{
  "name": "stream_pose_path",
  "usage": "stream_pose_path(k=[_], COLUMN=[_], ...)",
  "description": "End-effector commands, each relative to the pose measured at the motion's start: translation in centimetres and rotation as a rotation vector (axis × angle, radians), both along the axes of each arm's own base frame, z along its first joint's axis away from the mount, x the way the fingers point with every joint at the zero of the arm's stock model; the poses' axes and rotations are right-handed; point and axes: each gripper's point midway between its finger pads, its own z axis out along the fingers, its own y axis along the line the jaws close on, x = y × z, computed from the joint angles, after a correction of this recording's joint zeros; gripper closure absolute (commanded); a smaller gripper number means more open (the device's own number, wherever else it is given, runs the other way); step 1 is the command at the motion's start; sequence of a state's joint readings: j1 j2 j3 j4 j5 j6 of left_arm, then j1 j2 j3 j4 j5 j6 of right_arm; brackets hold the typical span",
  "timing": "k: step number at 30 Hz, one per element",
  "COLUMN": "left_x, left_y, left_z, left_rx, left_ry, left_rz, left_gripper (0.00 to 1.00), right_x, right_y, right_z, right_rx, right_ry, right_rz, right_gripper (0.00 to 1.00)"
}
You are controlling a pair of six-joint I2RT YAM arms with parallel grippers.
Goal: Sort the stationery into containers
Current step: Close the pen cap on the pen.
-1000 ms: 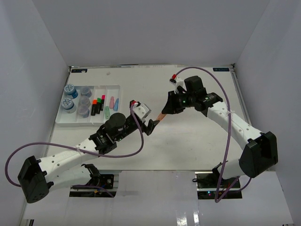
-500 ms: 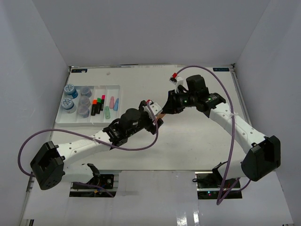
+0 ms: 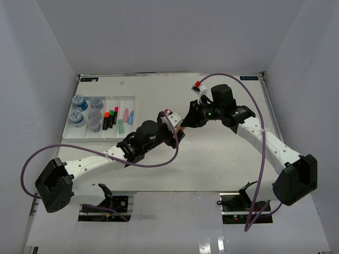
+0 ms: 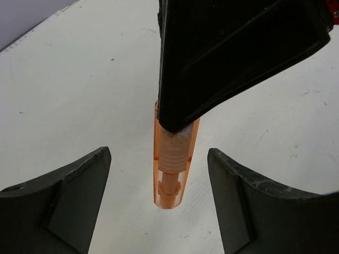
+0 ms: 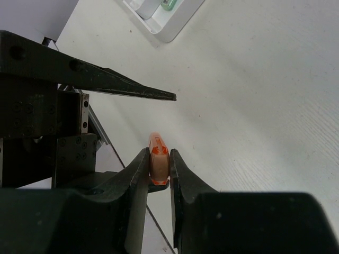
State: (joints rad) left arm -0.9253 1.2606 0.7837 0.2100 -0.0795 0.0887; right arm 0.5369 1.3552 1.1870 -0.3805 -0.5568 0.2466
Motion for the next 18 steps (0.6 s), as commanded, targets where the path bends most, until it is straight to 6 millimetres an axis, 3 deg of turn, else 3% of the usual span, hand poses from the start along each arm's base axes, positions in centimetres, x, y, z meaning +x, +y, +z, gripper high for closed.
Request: stream_pose_path(k=[1,9,14,18], left_x=[-0.57,-0.48,-0.41,-0.54], left_y=[0.56,0.06,-0.13,0.24], left_z=[0.83,1.03,1.43,1.24], left_rx=[-0.049,-0.050,-0.049,-0.045], left_ry=[0.013,-0.001,-0.014,-0.016], left_rz=[0.019,-0.001,-0.010,-0.004], left_gripper=[0.16,0.30,0.55,0.64], right_x=[-0.23,-0.51,-0.41,-0.40], right_y=[0.37,0.55,0.22,0.09], right_z=[1.82,1.85,1.62,1.38], right_rx=[0.059,0.077,0.069,0.065], right_ry=[-0.057,-0.053,-0.057,-0.051], right_rz=[0.022,0.035,0.018,0.010], right_gripper=[0.92,0.92,0.92,0.78])
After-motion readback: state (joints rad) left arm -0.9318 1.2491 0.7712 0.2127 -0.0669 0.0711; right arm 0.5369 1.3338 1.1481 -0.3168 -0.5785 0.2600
